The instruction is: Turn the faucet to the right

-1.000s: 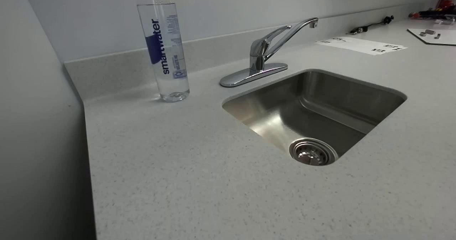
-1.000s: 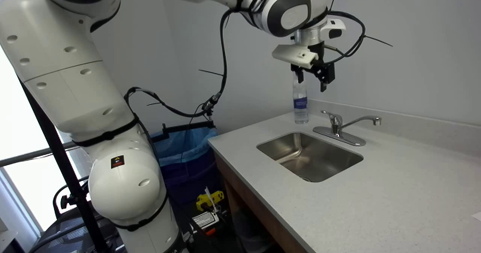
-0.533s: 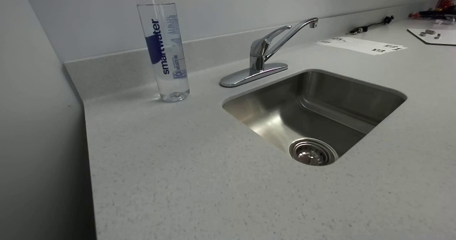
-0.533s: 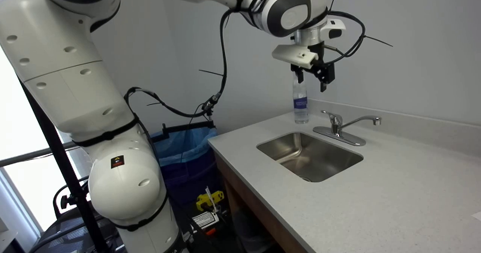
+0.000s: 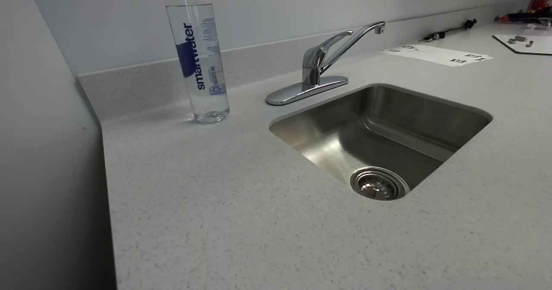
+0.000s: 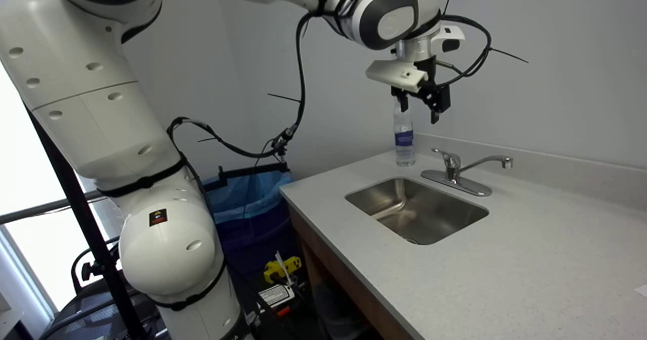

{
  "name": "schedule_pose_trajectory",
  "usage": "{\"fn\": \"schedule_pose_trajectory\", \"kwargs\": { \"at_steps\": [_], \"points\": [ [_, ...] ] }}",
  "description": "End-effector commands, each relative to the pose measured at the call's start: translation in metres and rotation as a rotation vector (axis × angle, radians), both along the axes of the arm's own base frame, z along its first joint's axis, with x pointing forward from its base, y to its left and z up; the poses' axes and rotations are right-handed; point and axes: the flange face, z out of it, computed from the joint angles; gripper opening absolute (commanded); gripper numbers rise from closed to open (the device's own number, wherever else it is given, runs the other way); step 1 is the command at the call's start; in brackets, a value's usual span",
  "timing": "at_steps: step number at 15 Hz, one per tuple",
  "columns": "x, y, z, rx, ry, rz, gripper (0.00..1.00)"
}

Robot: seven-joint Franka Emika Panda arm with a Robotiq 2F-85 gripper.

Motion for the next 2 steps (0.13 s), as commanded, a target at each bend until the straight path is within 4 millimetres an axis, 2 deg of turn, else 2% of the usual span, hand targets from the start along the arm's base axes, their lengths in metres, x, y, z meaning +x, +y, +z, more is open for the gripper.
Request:
{"fn": "schedule_pose_trajectory", "kwargs": {
  "at_steps": [1,2],
  "points": [
    [0.0001,0.0002,0.0007,0.000,0.001,0.000,1.00],
    [0.0001,0.0002,0.0007,0.000,0.001,0.000,1.00]
  ]
}}
